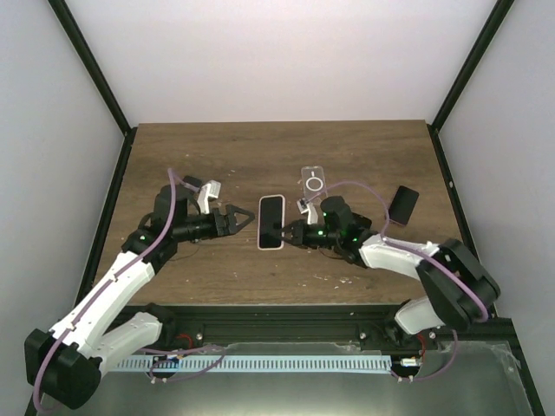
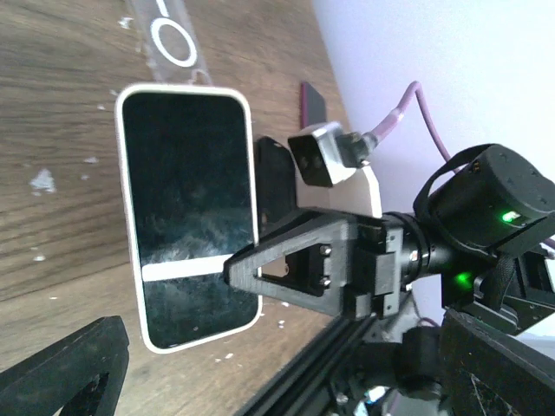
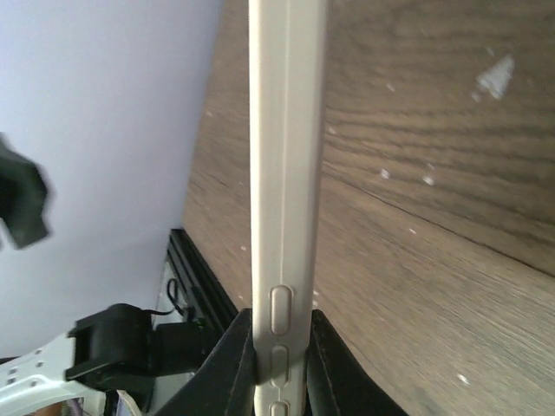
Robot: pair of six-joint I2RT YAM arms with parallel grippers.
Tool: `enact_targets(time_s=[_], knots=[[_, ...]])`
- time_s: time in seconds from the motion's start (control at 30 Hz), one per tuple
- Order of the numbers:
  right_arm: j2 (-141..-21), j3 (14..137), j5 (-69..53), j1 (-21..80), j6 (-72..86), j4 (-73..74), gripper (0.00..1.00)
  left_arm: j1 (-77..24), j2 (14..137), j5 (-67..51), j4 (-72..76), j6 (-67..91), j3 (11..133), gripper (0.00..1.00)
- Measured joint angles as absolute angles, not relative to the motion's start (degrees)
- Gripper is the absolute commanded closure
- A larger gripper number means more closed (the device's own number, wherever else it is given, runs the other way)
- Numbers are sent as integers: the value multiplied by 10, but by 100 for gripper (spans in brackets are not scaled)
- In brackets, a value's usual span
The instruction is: Put the phone into the phone case
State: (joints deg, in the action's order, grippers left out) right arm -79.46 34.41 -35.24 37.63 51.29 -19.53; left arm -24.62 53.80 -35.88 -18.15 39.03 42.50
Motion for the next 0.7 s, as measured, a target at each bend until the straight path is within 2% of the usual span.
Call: enact_targets(time_s=[0.23,0.3,0.37,0.57,0.7], knots=[[-911,344,-368,376,510,-211,89,-244,533,-279,-257,352,439,1],[-930,345,-369,376,510,-210,85,-244,533,-263,-271,345,439,2],[-945,345,-368,376,510,-210,76,-244,533,-248,-284,340,439,3],[-950,368,-342,369,495,-159,39,-244,533,-223,-302,332,439,3],[-919,385,-305,357,473,-98,23,-244,533,-216,-310,327,439,3]])
